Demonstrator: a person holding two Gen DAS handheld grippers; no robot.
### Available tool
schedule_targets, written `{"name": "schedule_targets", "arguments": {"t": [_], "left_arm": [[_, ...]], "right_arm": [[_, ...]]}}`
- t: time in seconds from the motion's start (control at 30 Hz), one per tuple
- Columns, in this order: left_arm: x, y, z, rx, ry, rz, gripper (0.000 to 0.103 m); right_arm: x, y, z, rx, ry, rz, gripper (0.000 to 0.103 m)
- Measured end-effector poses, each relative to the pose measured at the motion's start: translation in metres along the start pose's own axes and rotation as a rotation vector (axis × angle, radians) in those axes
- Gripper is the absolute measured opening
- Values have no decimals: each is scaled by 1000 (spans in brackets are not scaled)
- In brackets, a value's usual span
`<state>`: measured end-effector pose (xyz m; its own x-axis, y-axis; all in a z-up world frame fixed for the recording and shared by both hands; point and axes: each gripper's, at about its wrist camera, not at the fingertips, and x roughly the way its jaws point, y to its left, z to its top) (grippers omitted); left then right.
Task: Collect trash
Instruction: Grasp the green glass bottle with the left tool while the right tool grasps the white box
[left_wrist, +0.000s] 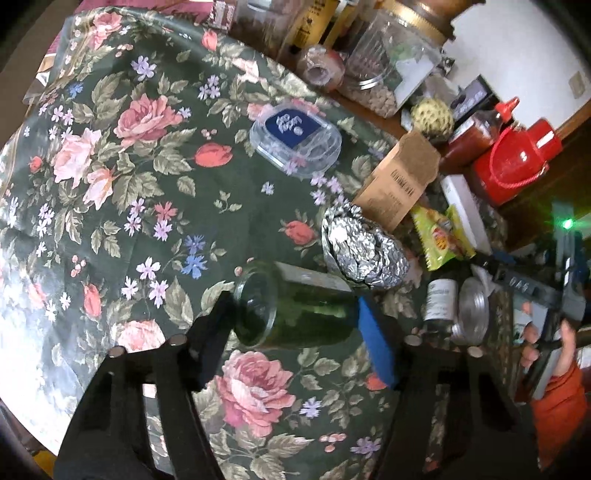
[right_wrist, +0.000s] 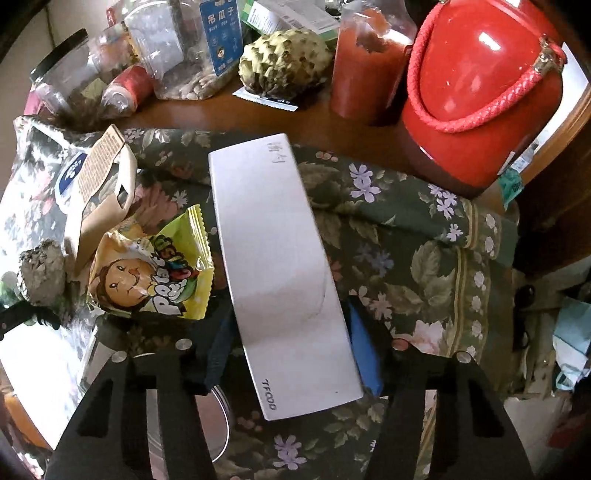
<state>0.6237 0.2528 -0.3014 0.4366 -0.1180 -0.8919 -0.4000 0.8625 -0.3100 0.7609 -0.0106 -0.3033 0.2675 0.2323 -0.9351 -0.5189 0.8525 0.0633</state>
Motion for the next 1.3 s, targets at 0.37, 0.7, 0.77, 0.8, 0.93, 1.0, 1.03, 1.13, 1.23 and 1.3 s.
{"name": "schedule_targets", "arguments": {"t": [0.37,0.7,0.77,0.8,0.93,1.0,1.03,1.13,1.23,1.3], "left_arm": [[-43,-18,-9,26,-79,93,64],[-112,-74,-16,55,-266,119,64],[-124,-89,-20,67,-304,119,64],[-135,-101,-24,77,-332,118,64],[-166,-132,-40,101,-409,112,64],[-182,-148,-50,116,-444,106,64],[-188,-152,-54,124,-457,104,64],[-213,-172,-67,160,-507,96,64],[-234,-184,-76,187,-541,68,64],[-248,-191,-83,208,-565,54,64]], "right_arm": [[-39,-23,-40,54,-59,40,49],[-120,-39,-60,75,-225,67,49],[-131,-37,-62,53,-266,59,49],[-144,-39,-66,41,-295,51,49],[-175,-31,-73,3,-395,50,49],[-190,-31,-76,-3,-433,66,49],[-197,-30,-78,-4,-453,74,49],[-224,-28,-87,-6,-519,97,49],[-248,-25,-98,-2,-569,113,49],[-264,-22,-106,5,-601,126,49]]}}
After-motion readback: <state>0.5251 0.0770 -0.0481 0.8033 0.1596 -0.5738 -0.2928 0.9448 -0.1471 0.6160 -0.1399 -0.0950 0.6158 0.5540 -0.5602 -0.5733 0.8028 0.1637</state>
